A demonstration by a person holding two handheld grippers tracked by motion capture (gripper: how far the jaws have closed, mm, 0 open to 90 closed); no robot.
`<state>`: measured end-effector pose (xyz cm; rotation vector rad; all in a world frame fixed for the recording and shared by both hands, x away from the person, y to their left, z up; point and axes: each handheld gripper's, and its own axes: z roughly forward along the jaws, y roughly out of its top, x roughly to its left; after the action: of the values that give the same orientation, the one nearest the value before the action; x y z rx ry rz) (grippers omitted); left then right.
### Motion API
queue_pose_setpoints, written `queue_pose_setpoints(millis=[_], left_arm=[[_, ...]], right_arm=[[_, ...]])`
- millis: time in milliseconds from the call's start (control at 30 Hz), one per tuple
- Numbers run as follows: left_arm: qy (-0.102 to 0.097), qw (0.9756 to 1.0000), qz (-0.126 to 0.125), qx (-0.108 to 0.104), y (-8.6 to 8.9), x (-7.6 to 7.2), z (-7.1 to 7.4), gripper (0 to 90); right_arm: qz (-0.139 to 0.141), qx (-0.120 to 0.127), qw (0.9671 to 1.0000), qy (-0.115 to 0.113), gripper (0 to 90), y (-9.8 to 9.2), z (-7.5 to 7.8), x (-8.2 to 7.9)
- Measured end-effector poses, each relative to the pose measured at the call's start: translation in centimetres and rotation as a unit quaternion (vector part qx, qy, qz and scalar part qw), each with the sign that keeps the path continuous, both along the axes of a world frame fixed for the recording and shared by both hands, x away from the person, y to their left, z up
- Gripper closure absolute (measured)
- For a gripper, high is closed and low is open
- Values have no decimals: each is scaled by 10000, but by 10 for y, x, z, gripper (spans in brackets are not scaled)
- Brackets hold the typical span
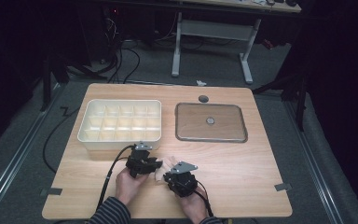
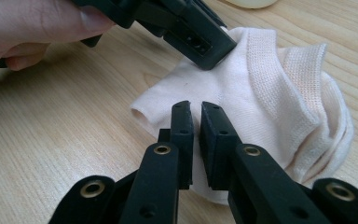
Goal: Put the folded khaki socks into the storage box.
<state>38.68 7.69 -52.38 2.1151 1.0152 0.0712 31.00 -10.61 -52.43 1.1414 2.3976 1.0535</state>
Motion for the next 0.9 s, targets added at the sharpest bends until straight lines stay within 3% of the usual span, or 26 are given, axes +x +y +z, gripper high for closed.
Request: queue_pose_setpoints(millis=[200,633,800,900], left_arm=[[-39,9999,-135,7,-1,0,2,821],[11,9996,-185,-205,6,-4,12,841],[73,9990,-200,-392,8,-5,17,845],[68,9989,-245,-403,9,-6,19,845]], right_arm=[[22,-1,10000,-46,836,0,-1,-1],[29,49,10000,-43,839,-1,-2,-2],[42,89,10000,5,835,-2,-2,-2],[109,155,9998,32,786,-1,-2,-2]])
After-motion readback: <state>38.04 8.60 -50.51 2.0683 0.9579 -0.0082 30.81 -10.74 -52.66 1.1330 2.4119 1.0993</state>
